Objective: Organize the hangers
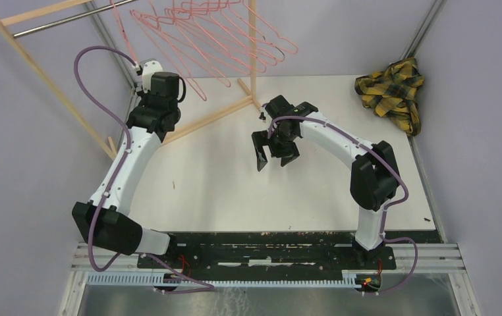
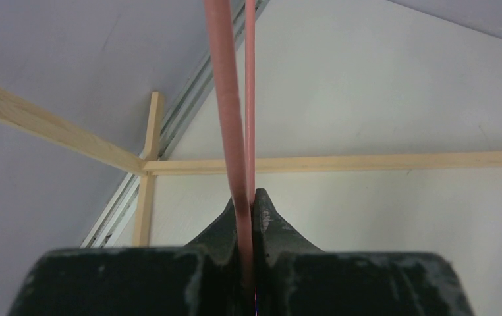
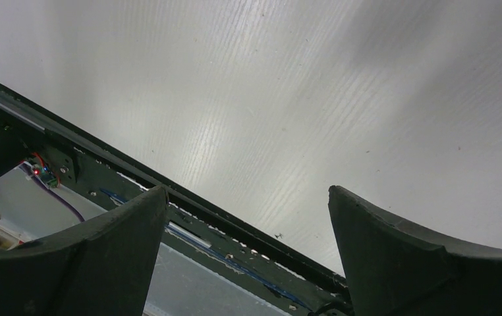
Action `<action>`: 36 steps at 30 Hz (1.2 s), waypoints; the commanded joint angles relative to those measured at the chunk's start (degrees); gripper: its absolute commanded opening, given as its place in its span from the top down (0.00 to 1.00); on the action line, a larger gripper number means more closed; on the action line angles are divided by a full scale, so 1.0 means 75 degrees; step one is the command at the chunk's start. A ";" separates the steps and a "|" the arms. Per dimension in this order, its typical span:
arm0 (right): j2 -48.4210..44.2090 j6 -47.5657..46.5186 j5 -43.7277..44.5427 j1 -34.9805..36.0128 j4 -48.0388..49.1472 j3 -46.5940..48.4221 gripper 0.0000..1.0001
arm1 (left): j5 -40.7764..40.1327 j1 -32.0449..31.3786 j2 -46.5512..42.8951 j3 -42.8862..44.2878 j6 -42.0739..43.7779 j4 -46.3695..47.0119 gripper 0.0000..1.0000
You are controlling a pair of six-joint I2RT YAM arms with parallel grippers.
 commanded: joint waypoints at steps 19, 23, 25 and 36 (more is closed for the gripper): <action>-0.0968 -0.0295 0.0696 -0.0154 0.0821 -0.0640 0.00 | 0.2572 0.0135 -0.1467 -0.1968 -0.0780 0.0658 0.01; -0.1136 -0.0517 0.1413 -0.0161 0.0861 -0.0940 0.00 | 0.2802 0.0129 -0.1790 -0.2878 -0.1094 0.0736 0.01; -0.1184 -0.0698 0.1868 -0.0157 0.0915 -0.1045 0.00 | 0.3016 0.0120 -0.1845 -0.3372 -0.1189 0.0866 0.01; -0.1229 -0.1574 0.3610 -0.0199 0.1307 -0.0894 0.00 | 0.4222 0.0117 -0.1663 -0.5031 -0.0947 0.2520 0.01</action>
